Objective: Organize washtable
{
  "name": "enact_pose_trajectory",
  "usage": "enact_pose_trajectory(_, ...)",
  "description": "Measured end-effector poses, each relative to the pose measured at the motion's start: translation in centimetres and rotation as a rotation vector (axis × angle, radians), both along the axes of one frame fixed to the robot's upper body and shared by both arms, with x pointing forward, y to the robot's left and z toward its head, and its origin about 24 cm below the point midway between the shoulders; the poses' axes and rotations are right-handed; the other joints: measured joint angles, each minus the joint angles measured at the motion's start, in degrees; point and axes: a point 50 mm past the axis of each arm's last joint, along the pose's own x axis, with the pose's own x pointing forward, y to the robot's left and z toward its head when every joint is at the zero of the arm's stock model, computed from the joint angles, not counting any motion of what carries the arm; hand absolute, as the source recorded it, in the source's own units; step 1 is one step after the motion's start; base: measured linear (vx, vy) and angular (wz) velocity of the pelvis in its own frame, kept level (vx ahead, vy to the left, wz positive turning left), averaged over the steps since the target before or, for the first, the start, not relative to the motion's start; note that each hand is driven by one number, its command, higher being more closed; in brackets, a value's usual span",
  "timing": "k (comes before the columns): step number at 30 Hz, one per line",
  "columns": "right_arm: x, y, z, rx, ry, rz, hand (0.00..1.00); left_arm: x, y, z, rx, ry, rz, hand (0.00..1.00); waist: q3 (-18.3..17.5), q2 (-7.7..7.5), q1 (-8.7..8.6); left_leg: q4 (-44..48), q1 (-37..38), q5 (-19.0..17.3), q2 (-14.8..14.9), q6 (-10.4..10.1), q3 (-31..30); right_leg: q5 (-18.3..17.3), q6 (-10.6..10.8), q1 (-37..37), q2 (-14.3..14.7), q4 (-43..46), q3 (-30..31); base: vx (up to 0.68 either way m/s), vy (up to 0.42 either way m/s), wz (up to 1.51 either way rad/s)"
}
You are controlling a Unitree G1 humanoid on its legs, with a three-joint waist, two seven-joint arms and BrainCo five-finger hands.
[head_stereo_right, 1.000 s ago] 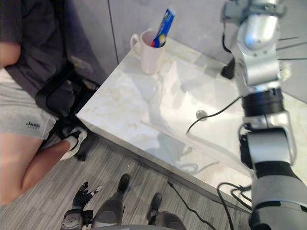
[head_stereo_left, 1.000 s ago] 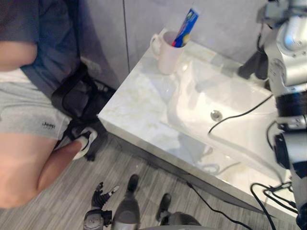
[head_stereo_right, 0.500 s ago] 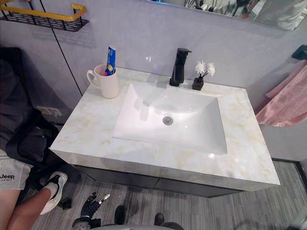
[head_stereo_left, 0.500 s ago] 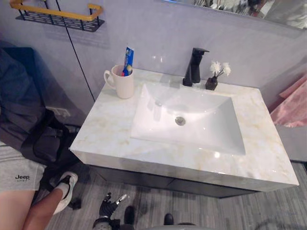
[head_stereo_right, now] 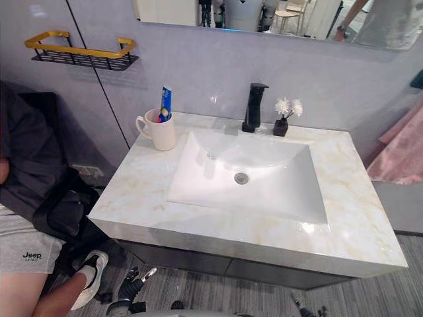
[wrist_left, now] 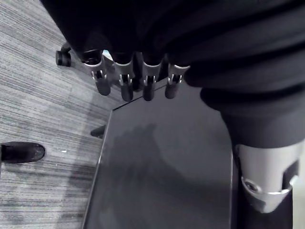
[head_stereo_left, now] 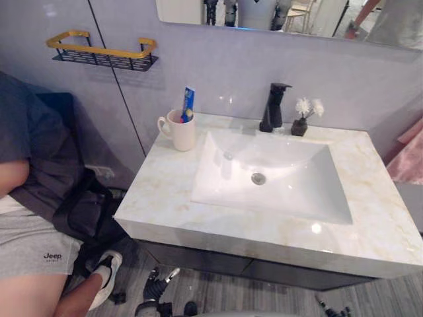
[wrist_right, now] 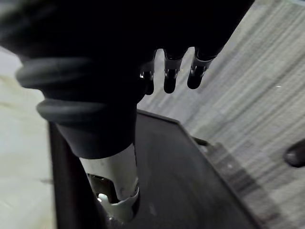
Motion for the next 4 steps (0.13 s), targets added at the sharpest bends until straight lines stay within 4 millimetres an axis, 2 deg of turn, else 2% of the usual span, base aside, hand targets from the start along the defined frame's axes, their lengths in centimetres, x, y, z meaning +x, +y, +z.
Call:
enact_pose_trajectory(1,-0.3,0.9,-0.5,0.033,0.046,0.072,0.0,0.1,0.2,0.0,0.0,-0.001,-0.012,0.0,0.7,-0.54,0.15,0.0,0.6,-0.1,-0.5,0.2,-0.5,-0.2,0.3,1.0,-0.3,-0.1,-0.6,0.11,0.023,0.25)
enact_pose_trajectory(4,0.2,2.0,-1.0,0.072,0.075,0.181,0.0,0.2,0.1,-0.1,0.006,0.012,-0.034,0.0,1.3,-0.45,0.16,0.0,1.4,0.0,-1.3,0.6,-1.4,-0.4,0.6,1.9,-1.0,-0.2,-1.0,0.09,0.023,0.16)
